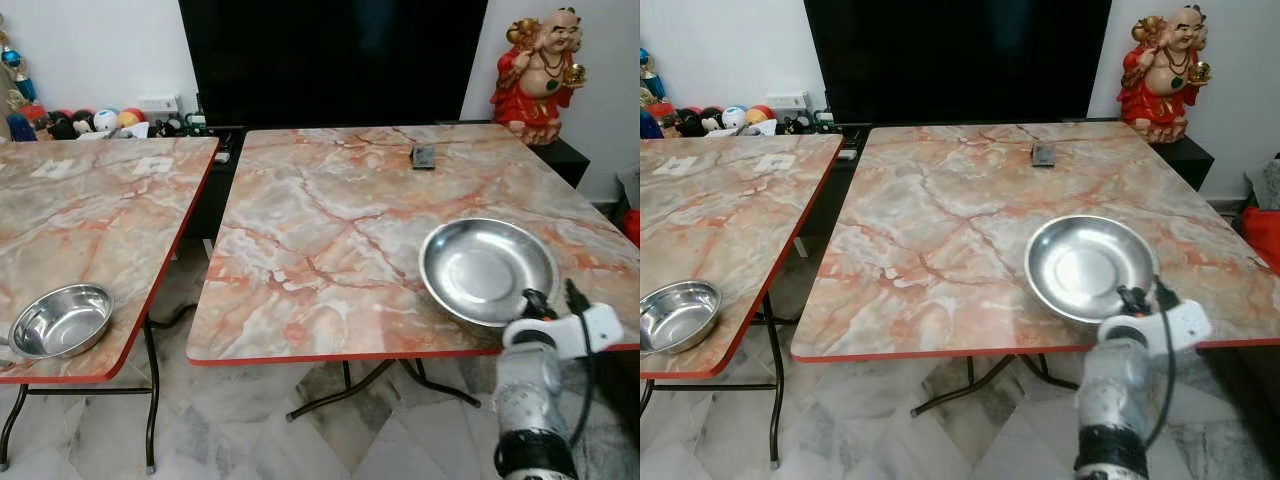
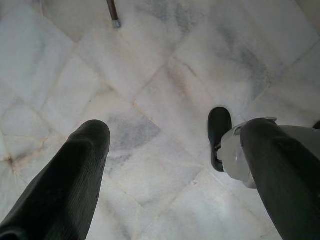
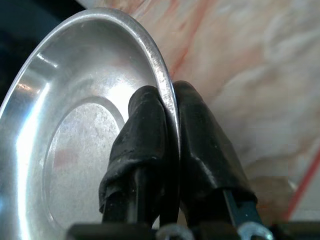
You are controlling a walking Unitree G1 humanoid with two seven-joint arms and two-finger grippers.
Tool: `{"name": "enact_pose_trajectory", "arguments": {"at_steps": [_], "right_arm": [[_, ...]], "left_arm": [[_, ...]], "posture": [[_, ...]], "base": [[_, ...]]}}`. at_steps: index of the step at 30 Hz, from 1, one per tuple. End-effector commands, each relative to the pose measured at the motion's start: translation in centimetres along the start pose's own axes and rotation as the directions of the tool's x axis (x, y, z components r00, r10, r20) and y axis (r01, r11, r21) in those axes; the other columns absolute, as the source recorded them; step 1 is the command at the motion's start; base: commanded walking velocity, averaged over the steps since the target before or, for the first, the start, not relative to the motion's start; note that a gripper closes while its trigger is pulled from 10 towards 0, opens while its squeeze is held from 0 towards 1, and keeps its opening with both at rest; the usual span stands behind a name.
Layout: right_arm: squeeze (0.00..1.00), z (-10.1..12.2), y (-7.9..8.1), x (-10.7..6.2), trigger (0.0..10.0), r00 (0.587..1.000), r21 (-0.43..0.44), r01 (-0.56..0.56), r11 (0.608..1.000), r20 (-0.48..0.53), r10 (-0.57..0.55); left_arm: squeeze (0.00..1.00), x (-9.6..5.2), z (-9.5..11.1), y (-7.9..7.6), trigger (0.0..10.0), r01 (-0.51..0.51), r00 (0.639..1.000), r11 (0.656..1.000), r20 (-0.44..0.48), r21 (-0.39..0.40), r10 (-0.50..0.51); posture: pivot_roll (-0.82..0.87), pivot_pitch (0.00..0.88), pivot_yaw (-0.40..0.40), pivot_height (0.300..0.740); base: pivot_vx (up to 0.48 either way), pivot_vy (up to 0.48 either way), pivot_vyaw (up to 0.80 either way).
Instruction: Setting the table
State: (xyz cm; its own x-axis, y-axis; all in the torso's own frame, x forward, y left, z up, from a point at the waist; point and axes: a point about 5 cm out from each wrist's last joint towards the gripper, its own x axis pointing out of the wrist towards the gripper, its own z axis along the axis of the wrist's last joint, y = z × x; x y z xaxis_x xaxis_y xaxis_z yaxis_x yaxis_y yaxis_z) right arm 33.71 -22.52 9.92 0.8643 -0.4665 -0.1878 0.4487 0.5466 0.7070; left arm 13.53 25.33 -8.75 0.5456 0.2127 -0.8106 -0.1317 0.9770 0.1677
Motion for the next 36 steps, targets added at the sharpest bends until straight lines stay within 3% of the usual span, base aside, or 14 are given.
{"name": "enact_pose_trajectory", "arguments": {"at_steps": [1,11,34,36], "right_arm": [[0.0,0.0,0.7,0.2,10.0,1.0,-0.006,-0.017,1.0,0.012,0.017],[0.0,-0.7,-0.6,0.5,10.0,0.995,-0.025,0.097,0.995,0.005,-0.097],[0.0,-1.3,-1.7,0.8,10.0,0.978,-0.007,0.208,0.978,-0.012,-0.209],[0.22,-1.2,-1.8,0.8,10.0,0.977,-0.005,0.211,0.977,-0.011,-0.211]], "left_arm": [[0.0,-0.1,-0.5,0.5,10.0,-0.013,1.0,1.0,-0.029,-0.01,0.012],[0.0,-0.2,-0.8,0.4,10.0,-0.007,0.999,1.0,-0.035,-0.007,0.007],[0.0,-0.1,-0.5,0.3,10.0,0.0,1.0,1.0,-0.02,0.016,0.001],[0.0,-0.1,-0.5,0.4,10.0,0.0,1.0,1.0,-0.019,0.02,0.0]], "posture": [[-0.01,0.0,0.004,0.74],[-0.01,0.0,0.01,0.74],[0.0,0.0,0.013,0.74],[0.0,0.0,0.015,0.74]], "base": [[0.0,0.0,0.0],[0.0,0.0,0.0],[0.0,0.0,0.0],[0.0,0.0,0.0]]}}
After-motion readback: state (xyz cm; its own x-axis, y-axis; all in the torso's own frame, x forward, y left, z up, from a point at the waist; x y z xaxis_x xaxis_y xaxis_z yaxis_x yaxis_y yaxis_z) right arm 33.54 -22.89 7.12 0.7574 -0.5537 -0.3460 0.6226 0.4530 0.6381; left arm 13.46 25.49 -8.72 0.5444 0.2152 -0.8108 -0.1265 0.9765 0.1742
